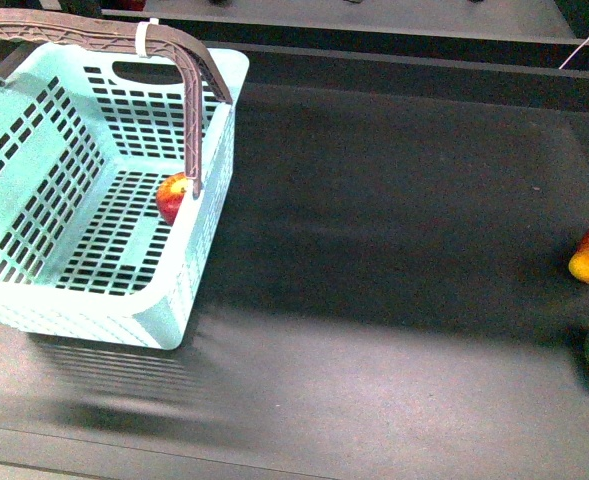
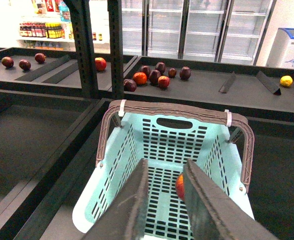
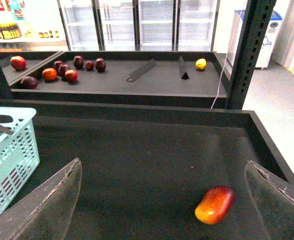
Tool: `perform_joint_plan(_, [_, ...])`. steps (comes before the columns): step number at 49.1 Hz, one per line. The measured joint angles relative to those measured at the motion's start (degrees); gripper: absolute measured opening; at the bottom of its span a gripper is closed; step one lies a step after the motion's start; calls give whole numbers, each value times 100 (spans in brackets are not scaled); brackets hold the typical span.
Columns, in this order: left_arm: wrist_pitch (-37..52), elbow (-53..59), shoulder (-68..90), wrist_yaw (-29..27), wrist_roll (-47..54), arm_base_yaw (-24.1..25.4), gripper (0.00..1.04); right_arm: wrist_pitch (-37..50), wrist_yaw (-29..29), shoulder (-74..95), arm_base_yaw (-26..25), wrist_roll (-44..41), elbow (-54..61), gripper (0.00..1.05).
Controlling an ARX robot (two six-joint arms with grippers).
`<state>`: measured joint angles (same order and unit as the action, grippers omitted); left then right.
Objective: Pick apple with right arm and hold basket with left
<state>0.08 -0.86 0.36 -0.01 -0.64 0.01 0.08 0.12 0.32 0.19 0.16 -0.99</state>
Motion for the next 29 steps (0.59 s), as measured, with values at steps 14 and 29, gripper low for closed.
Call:
perform_joint_plan(14, [0, 0, 0, 0, 0, 0, 87, 0, 0, 0, 0, 0, 0, 96])
perform_joint_plan(29, [0, 0, 0, 0, 11, 0, 98, 0, 0, 0, 0, 0, 0, 96])
